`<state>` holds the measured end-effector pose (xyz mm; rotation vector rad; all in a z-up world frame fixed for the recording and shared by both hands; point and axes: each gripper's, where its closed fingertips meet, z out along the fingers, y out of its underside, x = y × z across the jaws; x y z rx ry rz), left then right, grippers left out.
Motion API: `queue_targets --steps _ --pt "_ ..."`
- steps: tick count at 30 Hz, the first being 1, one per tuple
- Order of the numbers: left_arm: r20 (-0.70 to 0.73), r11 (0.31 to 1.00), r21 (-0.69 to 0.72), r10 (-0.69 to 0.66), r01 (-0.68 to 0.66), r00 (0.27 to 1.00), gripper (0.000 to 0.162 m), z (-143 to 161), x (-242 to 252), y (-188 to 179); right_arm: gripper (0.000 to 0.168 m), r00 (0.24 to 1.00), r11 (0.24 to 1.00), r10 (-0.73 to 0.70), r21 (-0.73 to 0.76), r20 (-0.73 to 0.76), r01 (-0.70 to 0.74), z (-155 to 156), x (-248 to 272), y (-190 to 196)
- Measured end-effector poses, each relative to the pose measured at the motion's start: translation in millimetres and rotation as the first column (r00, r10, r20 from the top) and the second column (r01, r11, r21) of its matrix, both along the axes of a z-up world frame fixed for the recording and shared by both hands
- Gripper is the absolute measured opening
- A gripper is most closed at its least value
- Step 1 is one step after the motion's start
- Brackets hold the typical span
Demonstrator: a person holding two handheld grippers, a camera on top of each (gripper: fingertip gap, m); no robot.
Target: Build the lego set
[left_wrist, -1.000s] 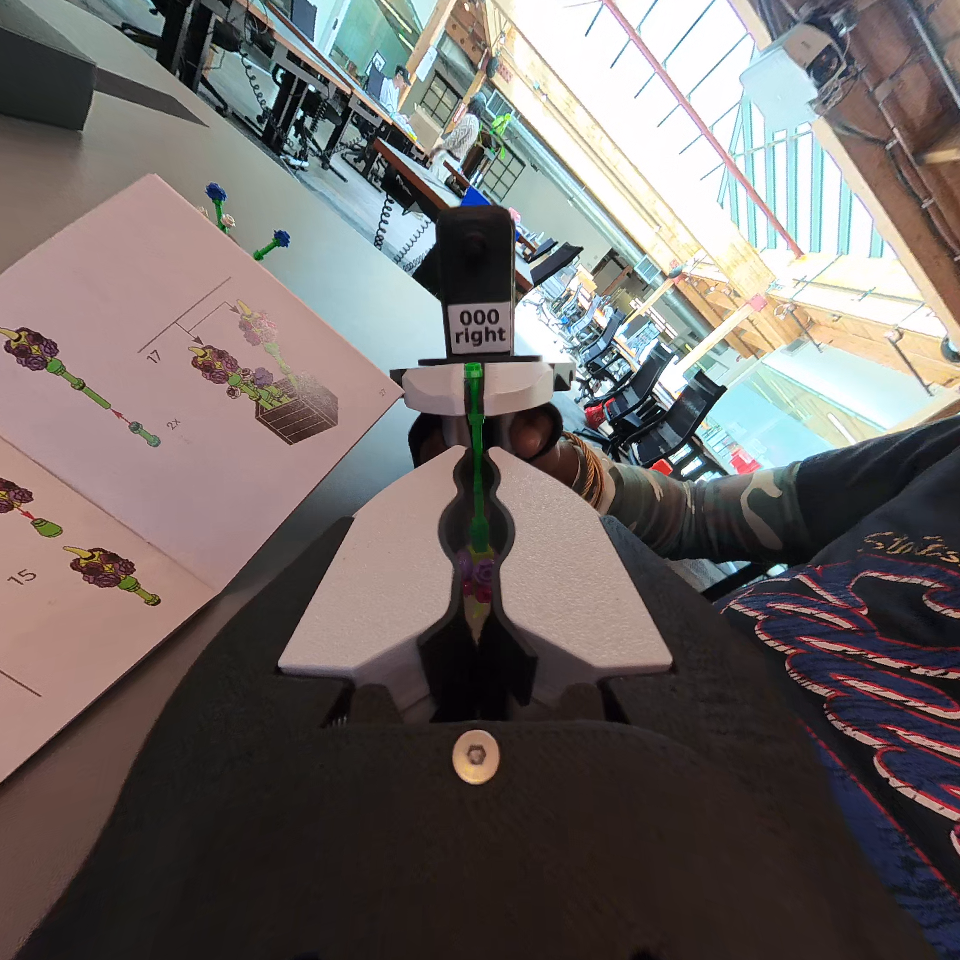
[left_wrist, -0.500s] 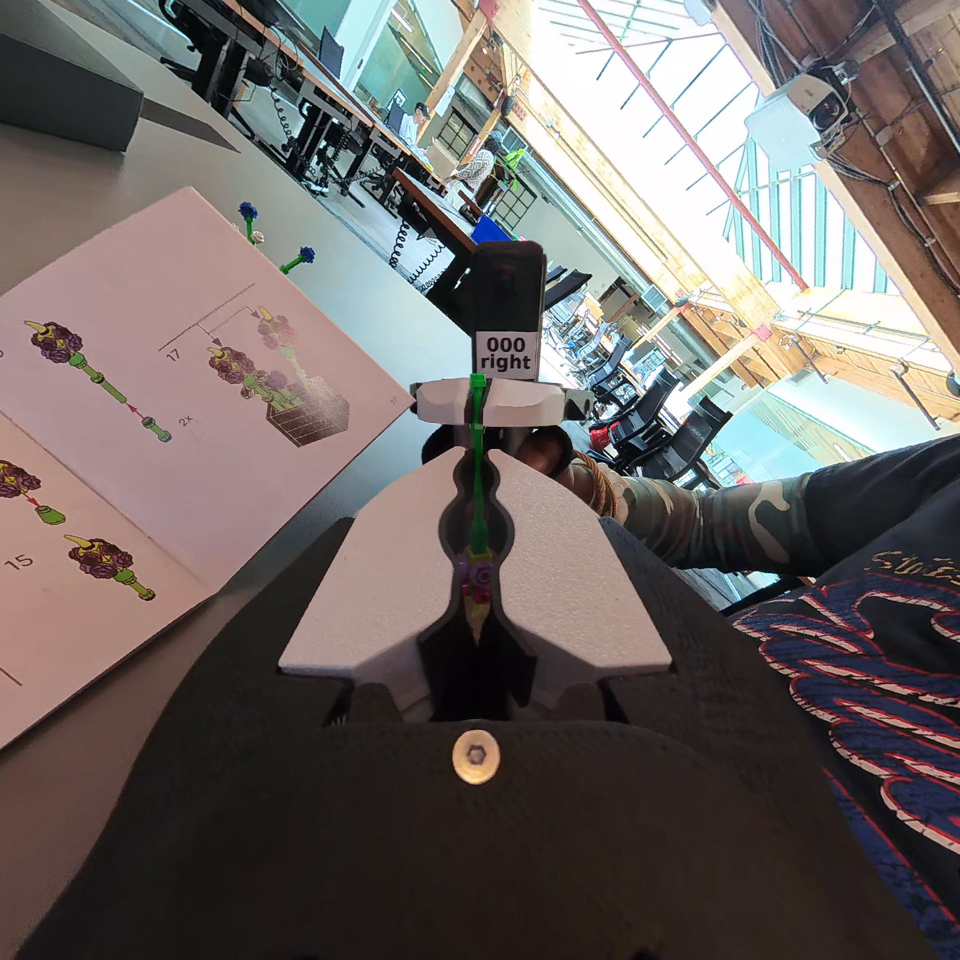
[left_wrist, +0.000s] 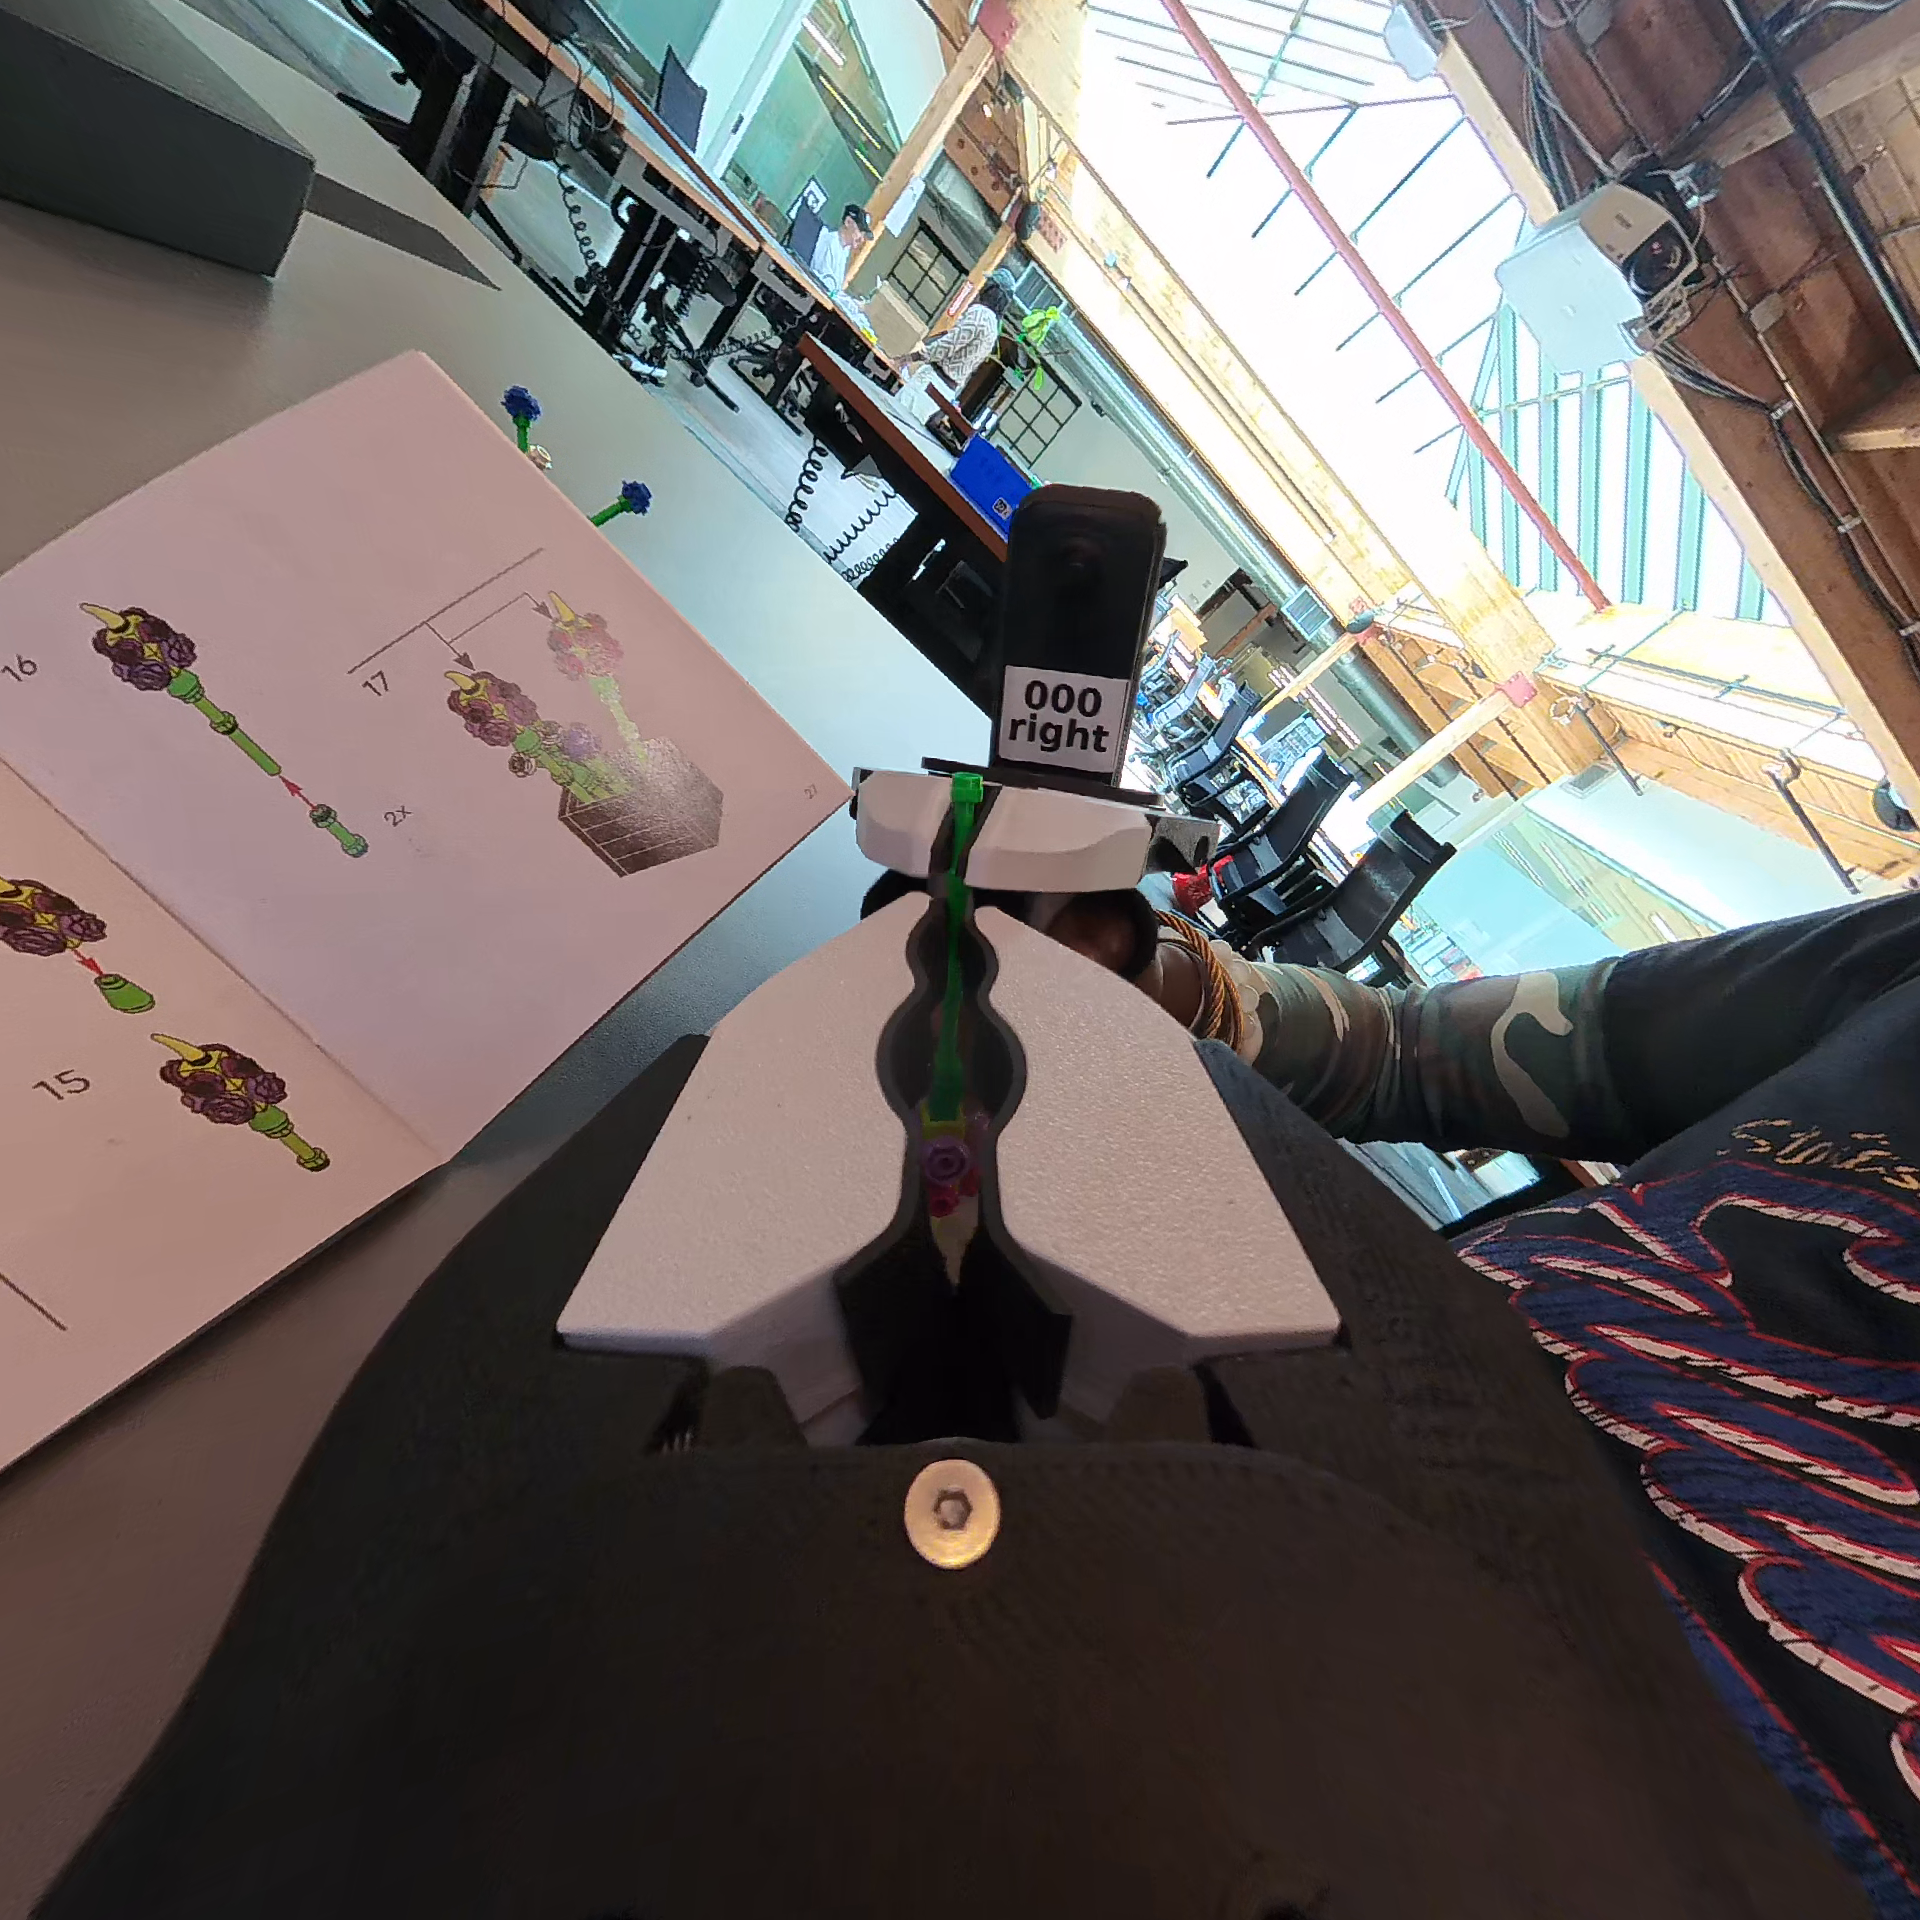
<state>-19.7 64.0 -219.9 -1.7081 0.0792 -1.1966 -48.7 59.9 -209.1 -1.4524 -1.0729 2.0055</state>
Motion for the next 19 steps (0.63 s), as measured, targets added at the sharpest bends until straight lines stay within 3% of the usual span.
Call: queue_targets --steps 1,8,10,11,19 --pt "0.002 1.000 0.000 0.001 -0.001 1.000 0.000 0.0 -0.4 -0.1 0.005 1.000 1.000 0.001 0.008 0.003 -0.001 -0.5 -0.3 -0.9" --pt "0.010 1.000 0.020 -0.018 0.018 1.000 0.001 5.1 1.7 -0.5 0.004 0.998 0.998 0.039 -0.041 -0.043 -0.041 7.0 2.0 1.6" --pt "0.039 0.999 0.037 -0.033 0.031 0.999 0.001 9.9 0.8 -2.4 0.032 0.998 0.997 0.034 -0.060 -0.062 -0.038 12.8 2.9 4.9" --pt "0.050 0.999 0.042 -0.031 0.029 0.998 0.001 11.3 -0.5 -3.2 0.033 0.997 0.998 0.025 -0.049 -0.075 -0.029 15.6 4.4 6.8" --pt "0.026 0.997 0.042 -0.067 0.066 0.997 0.002 10.1 4.9 -6.2 0.007 0.995 0.996 0.072 0.063 -0.065 -0.068 13.6 5.5 -2.6"
